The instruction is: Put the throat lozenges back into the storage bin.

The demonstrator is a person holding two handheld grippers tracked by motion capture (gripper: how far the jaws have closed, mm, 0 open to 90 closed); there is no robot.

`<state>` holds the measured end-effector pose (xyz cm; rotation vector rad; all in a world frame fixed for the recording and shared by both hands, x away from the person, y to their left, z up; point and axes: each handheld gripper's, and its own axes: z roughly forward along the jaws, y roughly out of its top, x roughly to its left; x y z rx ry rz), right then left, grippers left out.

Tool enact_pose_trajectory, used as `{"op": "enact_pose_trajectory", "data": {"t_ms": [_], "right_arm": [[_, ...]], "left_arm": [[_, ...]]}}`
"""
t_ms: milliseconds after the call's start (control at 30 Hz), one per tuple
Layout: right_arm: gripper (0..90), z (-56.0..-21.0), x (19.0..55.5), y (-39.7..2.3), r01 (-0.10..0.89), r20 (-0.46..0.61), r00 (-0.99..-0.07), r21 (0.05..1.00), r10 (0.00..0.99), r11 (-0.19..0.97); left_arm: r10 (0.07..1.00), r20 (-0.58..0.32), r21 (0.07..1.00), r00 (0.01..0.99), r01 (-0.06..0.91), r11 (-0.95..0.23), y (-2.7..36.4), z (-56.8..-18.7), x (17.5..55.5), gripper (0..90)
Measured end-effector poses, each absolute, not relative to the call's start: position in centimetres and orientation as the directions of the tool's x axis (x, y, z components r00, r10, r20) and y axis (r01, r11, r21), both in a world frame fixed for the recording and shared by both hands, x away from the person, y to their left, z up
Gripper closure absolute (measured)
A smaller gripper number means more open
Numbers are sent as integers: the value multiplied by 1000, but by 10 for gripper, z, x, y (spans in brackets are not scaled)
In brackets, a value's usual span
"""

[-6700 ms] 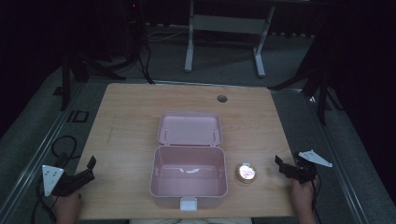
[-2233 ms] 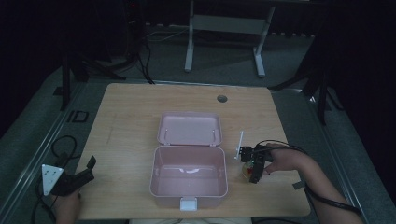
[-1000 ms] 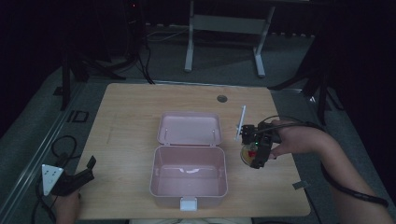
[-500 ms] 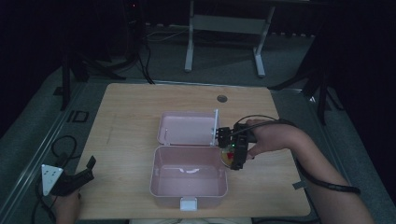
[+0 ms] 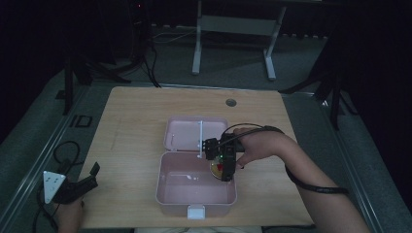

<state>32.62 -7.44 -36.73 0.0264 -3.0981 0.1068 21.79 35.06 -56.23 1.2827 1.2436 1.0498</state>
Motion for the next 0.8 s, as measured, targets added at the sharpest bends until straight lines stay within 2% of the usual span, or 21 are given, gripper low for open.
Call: {"op": "enact_pose_trajectory", "data": {"t_ms": [400,800], "right_arm": [[200,-406,323,-67,-56,90,-995,-73,-49,996],[199,-453,322,-62,-80,125,-990,-116,-65,990]], "left_arm": [[994,-60,993,88,107,51,350,-562,218,4],[994,-65,993,88,107,56,351,-562,218,4]]}}
